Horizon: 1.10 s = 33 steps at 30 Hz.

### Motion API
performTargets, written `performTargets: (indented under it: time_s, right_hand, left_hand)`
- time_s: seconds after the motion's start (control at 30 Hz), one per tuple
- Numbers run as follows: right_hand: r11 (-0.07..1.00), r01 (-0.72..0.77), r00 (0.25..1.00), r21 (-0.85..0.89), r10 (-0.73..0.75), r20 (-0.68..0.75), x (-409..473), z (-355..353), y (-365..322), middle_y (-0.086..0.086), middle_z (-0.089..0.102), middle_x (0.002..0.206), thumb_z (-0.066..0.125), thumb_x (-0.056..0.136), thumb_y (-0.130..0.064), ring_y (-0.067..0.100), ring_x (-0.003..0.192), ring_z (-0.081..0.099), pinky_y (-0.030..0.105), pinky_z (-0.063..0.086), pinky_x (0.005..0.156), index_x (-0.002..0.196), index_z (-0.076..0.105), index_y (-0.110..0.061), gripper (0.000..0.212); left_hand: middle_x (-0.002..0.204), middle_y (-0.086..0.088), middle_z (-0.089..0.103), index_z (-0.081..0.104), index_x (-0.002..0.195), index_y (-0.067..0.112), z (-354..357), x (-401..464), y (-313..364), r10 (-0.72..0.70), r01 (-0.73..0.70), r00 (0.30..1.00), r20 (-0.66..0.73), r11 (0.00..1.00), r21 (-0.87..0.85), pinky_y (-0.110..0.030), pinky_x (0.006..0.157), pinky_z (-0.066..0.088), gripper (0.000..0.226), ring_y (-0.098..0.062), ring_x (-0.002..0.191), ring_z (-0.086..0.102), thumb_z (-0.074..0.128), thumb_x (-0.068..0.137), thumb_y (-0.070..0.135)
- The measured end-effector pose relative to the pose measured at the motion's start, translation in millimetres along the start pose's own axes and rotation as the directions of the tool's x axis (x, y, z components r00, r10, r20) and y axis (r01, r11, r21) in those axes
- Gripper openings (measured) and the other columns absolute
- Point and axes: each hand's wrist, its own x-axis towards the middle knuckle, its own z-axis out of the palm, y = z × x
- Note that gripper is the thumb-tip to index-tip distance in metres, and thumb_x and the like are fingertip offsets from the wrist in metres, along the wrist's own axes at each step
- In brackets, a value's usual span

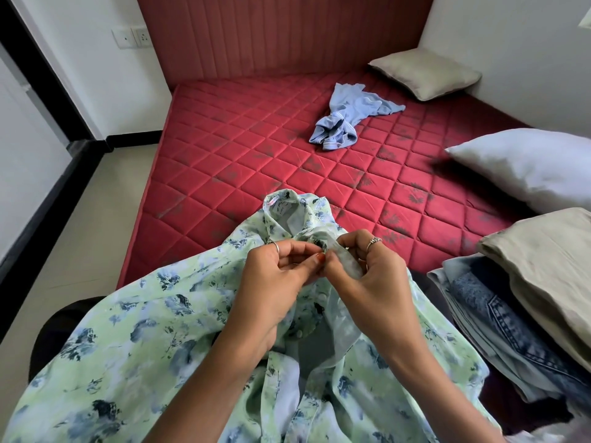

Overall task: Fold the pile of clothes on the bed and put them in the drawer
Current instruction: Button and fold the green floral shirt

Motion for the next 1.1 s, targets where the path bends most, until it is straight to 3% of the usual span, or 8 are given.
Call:
performTargets:
  time_s: [0.1,0.2,0.37,0.53,0.7,0.83,0.9,1.1]
  right_hand:
    - [0.999,0.036,0.999,0.005,-0.036,0.005,-2,-1,3,0.004,0.065,0.066,0.069,0.085,-0.011,0.017,0.055,0.056,0.035,0.048,0.054,0.081,0.063,-0.019,0.01]
    - [0.997,0.075,0.997,-0.027,-0.075,0.014,-3,-3,6,-0.006,0.065,0.066,0.07,0.084,-0.011,0.005,0.055,0.054,0.024,0.046,0.054,0.08,0.067,-0.017,0.008]
    - [0.985,0.152,0.988,-0.077,-0.152,-0.004,-4,-5,9,-0.01,0.058,0.065,0.074,0.082,-0.01,0.002,0.055,0.048,0.013,0.035,0.053,0.078,0.071,-0.014,0.006]
    - [0.98,0.192,0.978,-0.06,-0.196,-0.068,-6,0,17,-0.007,0.064,0.074,0.071,0.082,-0.015,0.006,0.064,0.058,0.014,0.043,0.058,0.081,0.071,-0.022,0.006]
    - [0.976,0.208,0.974,-0.059,-0.212,-0.073,-15,10,21,-0.006,0.061,0.076,0.065,0.088,-0.014,0.005,0.07,0.06,0.011,0.041,0.065,0.082,0.072,-0.013,0.009]
    - [0.994,0.107,0.994,0.011,-0.107,-0.024,-17,9,19,-0.011,0.043,0.057,0.053,0.098,-0.021,0.007,0.053,0.039,0.016,0.03,0.053,0.06,0.051,-0.012,0.039]
    - [0.997,0.0,1.0,0.075,0.001,-0.017,-12,7,19,-0.013,0.036,0.049,0.055,0.097,-0.02,0.004,0.047,0.031,0.016,0.026,0.047,0.058,0.049,-0.015,0.04]
    - [0.988,-0.12,0.993,0.103,0.118,0.022,-7,8,23,-0.004,0.069,0.066,0.065,0.09,-0.013,0.001,0.056,0.058,0.018,0.046,0.055,0.079,0.068,-0.015,0.012]
  left_hand:
    - [0.065,-0.001,0.071,0.071,0.081,0.007,-1,0,0,0.004,-0.004,1.0,0.004,1.0,0.002,-0.014,0.061,0.052,0.011,-0.007,0.062,0.068,0.068,0.081,-0.004]
    - [0.068,-0.005,0.072,0.072,0.081,0.008,-2,1,-1,0.014,-0.013,1.0,-0.017,1.0,0.023,-0.015,0.062,0.052,0.012,-0.01,0.064,0.068,0.068,0.082,-0.004]
    - [0.067,-0.006,0.071,0.072,0.083,0.004,-2,2,0,-0.023,0.023,1.0,-0.015,1.0,-0.011,-0.015,0.06,0.052,0.01,-0.009,0.062,0.067,0.066,0.082,-0.005]
    - [0.063,-0.004,0.07,0.07,0.079,0.005,2,1,0,-0.158,0.152,0.987,-0.029,0.979,-0.135,-0.014,0.054,0.051,0.01,-0.008,0.057,0.066,0.066,0.082,-0.003]
    - [0.061,-0.001,0.069,0.067,0.079,0.007,7,0,-7,-0.308,0.284,0.95,-0.042,0.914,-0.29,-0.016,0.056,0.05,0.014,-0.007,0.055,0.063,0.061,0.086,-0.004]
    - [0.062,-0.001,0.069,0.066,0.081,0.006,6,0,-12,-0.333,0.297,0.942,-0.046,0.89,-0.346,-0.015,0.053,0.052,0.012,-0.007,0.055,0.063,0.061,0.086,-0.004]
    - [0.062,-0.001,0.069,0.066,0.084,0.004,6,-1,-12,-0.32,0.291,0.947,-0.029,0.892,-0.346,-0.013,0.053,0.052,0.01,-0.004,0.053,0.063,0.061,0.085,-0.005]
    - [0.062,-0.005,0.069,0.066,0.083,0.0,3,-1,-11,-0.27,0.255,0.963,-0.008,0.921,-0.294,-0.015,0.056,0.054,0.012,-0.008,0.055,0.066,0.058,0.084,-0.009]
